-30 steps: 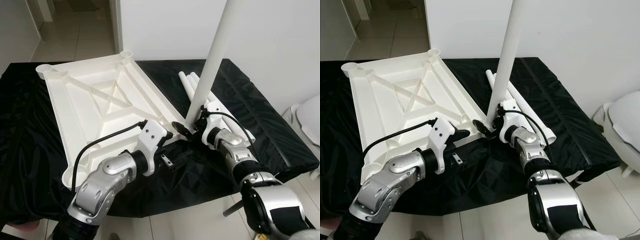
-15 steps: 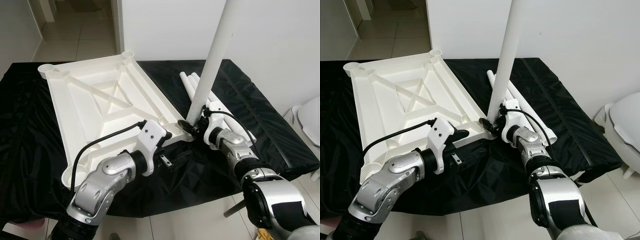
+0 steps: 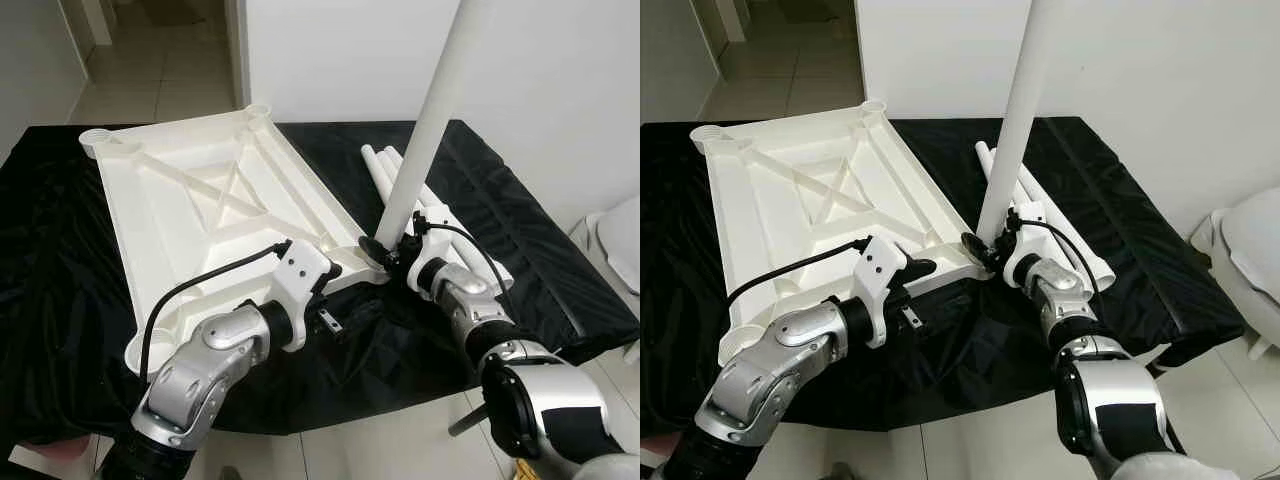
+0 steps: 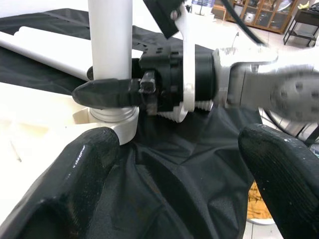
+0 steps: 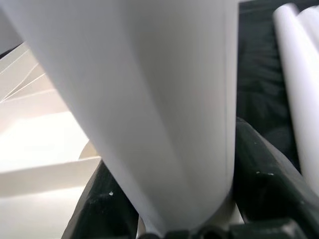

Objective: Building children table

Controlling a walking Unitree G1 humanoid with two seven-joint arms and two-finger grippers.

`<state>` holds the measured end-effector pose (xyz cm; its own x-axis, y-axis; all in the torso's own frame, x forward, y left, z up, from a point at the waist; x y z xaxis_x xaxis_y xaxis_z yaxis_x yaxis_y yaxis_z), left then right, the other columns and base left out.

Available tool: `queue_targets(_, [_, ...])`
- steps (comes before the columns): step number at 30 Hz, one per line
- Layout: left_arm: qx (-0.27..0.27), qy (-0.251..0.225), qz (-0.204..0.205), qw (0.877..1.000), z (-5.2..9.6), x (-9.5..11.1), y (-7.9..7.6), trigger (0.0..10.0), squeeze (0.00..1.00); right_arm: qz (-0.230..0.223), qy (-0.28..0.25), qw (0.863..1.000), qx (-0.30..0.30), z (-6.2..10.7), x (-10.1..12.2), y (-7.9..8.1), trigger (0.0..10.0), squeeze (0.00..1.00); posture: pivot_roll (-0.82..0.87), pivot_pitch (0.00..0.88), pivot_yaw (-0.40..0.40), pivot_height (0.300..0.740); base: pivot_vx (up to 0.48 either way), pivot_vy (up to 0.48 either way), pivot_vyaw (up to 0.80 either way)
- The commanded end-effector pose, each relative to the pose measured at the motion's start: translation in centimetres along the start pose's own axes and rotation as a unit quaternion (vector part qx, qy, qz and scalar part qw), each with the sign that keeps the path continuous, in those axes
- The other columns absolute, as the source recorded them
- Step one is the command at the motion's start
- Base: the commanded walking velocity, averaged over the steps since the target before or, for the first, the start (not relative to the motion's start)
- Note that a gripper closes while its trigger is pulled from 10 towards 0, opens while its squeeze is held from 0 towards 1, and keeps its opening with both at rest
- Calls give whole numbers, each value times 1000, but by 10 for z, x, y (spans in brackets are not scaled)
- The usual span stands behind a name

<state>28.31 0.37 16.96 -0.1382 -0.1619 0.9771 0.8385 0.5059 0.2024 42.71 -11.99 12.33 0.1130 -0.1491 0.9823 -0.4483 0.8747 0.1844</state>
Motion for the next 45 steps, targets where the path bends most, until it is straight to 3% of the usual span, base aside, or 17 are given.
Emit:
queue_targets(1, [2, 2, -2, 1000, 0, 0, 2, 10000, 0, -12, 18, 999, -26, 5, -15, -6, 0, 0, 7, 8, -41, 740, 0, 0, 0])
queue_targets(3, [2, 2, -3, 1000, 0, 0, 2, 10000, 0, -13, 15, 999, -25, 5, -15, -5, 0, 0, 7, 8, -41, 740, 0, 0, 0])
queue_targets(5, [2, 2, -2, 1000, 0, 0, 2, 10000, 0, -35, -1, 997, -63, 3, -14, -8, 0, 0, 5, 7, -39, 740, 0, 0, 0])
queue_targets(9, [2, 2, -1, 1000, 0, -1, 1, 10000, 0, -24, -16, 992, -121, 3, -16, -9, 0, 0, -2, 6, -37, 740, 0, 0, 0])
queue_targets(11, [2, 2, -1, 1000, 0, -1, 1, 10000, 0, -24, -16, 992, -121, 3, -16, -9, 0, 0, -2, 6, -37, 740, 0, 0, 0])
queue_targets(15, [-6, 0, 0, 1000, -3, 0, 1, 10000, 0, -25, -30, 983, -181, 1, -28, 6, 0, 0, -24, 4, -19, 740, 0, 0, 0])
queue_targets(18, [-10, 0, 0, 1000, -4, 0, 0, 10000, 0, -28, -34, 979, -201, 1, -29, 8, 0, 0, -32, 4, -10, 740, 0, 0, 0])
queue_targets(33, [-31, 0, -5, 1000, -7, 1, -2, 10000, 0, -37, -47, 973, -223, 1, -32, 23, 0, 0, -55, 0, 16, 740, 0, 0, 0])
queue_targets(34, [-30, -1, -5, 1000, -7, 1, -2, 10000, 0, -35, -49, 973, -221, 0, -30, 25, 6863, 0, -51, 1, 12, 740, 0, 0, 0])
queue_targets(35, [-30, -1, -5, 1000, -7, 1, -2, 10000, 0, -35, -49, 973, -221, 0, -30, 25, 6863, 0, -51, 1, 12, 740, 0, 0, 0])
queue_targets(36, [-28, -1, -4, 1000, -7, 1, -2, 10000, 0, -36, -54, 973, -220, 0, -28, 25, 10000, 0, -45, 1, 6, 740, 0, 0, 0])
queue_targets(37, [-25, -1, -3, 1000, -7, 1, -2, 10000, 0, -41, -62, 973, -219, 1, -23, 23, 10000, 1000, -40, 2, 1, 740, 0, 0, 0])
queue_targets(41, [-19, -1, -2, 1000, -6, 1, -1, 10000, 0, -48, -75, 975, -203, 1, -15, 21, 10000, 1000, -34, 2, -3, 740, 0, 0, 0])
queue_targets(45, [-15, -1, -1, 1000, -5, 0, -1, 10000, 0, -47, -81, 986, -139, 4, -8, 23, 10000, 1000, -27, 0, -11, 740, 0, 0, 0])
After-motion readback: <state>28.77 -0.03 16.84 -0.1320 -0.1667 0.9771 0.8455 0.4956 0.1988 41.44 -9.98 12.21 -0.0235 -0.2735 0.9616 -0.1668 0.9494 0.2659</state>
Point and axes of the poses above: a point about 5 cm out from each wrist's last joint towards the gripper, its own z axis pointing back from the gripper into the wrist, its own x axis along the axis of the wrist's last joint, y = z × x, the point moved 6 cm from there along -z, pointing out of the wrist towards the gripper, and after that the axes turned 12 degrees about -z, right-handed, at the moved point
